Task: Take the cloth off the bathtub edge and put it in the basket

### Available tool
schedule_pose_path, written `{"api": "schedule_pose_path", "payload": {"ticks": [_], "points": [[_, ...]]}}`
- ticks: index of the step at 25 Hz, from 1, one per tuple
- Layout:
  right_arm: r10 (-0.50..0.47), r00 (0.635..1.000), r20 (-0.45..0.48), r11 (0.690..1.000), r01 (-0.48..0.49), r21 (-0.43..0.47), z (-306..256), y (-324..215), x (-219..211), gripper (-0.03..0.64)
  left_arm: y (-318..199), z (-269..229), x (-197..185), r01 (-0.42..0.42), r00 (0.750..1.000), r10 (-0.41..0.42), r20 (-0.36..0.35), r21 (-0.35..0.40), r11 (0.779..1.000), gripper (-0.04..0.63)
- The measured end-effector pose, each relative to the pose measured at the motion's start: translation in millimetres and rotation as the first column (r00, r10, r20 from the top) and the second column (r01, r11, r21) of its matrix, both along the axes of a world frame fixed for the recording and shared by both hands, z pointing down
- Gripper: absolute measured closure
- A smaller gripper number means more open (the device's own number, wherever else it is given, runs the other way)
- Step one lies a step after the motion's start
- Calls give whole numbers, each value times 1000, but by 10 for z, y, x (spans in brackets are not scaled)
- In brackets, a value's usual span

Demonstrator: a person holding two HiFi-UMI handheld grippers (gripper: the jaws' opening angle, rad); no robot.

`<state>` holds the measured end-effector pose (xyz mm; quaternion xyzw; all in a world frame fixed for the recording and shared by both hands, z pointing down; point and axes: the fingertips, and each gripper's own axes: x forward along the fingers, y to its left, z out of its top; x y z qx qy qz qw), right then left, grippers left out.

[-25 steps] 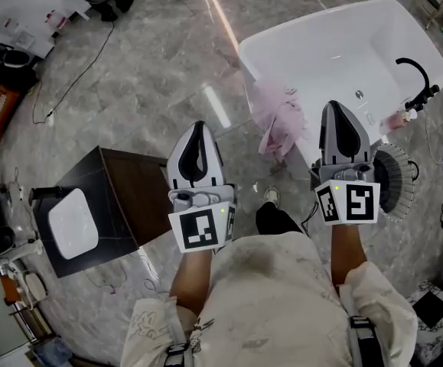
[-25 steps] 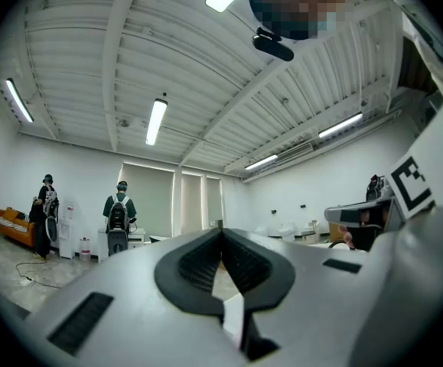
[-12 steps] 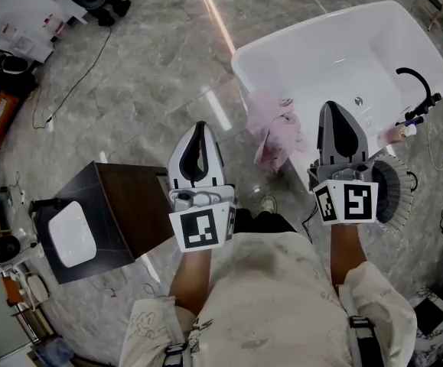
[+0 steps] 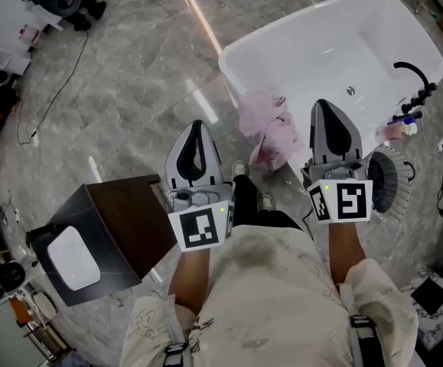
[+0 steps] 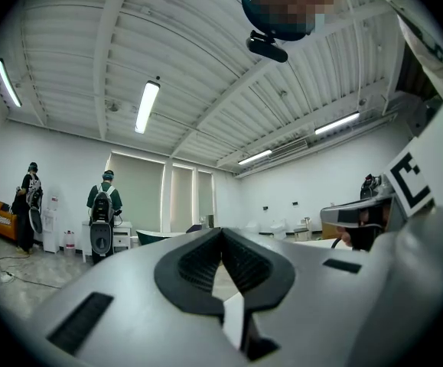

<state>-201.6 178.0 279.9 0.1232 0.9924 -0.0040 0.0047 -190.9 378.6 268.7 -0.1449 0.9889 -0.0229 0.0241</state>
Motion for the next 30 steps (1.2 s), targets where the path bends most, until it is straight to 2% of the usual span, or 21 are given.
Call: {"api": "schedule_pose_path", "payload": {"ticks": [5,9,15,20,24,30], "points": [[33,997,-63,999,-33,10,249,84,-382,627,59,245,-452,-40,999,40,-26,-13,999,592],[46,991,-130,999,-41,35,595,215,-634,627,119,589,-745,-65,995,63,-80,-17,998,592],[66,961,-268,996,-49,70,1277,300,-866,627,104,1073,-1069,-104,986,104,-127,7,995,592],[75,925,-373,995,-45,88,1816,325,-930,627,-6,1506,-1205,-166,973,164,-165,0,986,592],[67,892,-448,995,-26,96,2250,365,-950,627,-73,1830,-1272,-171,965,166,-204,-5,985,592],[62,796,-603,995,-6,95,3145,419,-915,626,-194,2368,-1310,-218,936,203,-289,-21,976,592]]}}
